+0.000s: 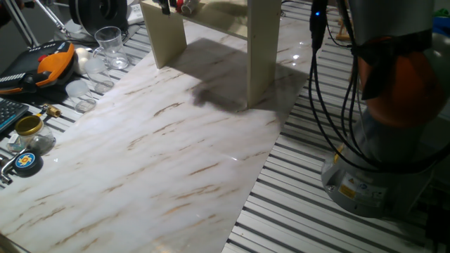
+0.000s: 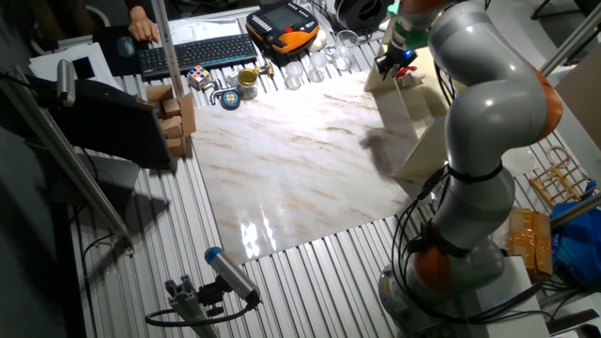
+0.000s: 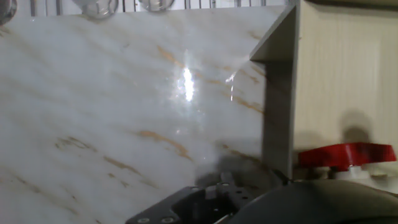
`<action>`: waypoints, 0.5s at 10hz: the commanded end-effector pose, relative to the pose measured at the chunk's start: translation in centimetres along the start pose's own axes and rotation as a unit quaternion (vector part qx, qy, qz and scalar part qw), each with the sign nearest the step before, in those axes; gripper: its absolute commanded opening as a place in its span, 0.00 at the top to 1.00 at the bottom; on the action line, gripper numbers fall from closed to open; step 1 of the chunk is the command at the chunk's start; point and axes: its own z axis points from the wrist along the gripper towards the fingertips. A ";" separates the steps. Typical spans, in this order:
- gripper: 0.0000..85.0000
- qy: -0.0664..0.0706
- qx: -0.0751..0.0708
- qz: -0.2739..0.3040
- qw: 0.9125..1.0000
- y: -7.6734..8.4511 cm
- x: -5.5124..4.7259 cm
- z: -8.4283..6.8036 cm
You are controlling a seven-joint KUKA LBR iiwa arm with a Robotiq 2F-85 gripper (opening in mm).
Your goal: Put the object on the shelf
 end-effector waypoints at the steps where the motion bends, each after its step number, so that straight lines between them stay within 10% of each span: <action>1: 1.00 -0.001 0.001 0.006 1.000 1.0 0.4 0.2; 5: 1.00 -0.010 -0.004 0.027 1.000 4.0 2.1 1.7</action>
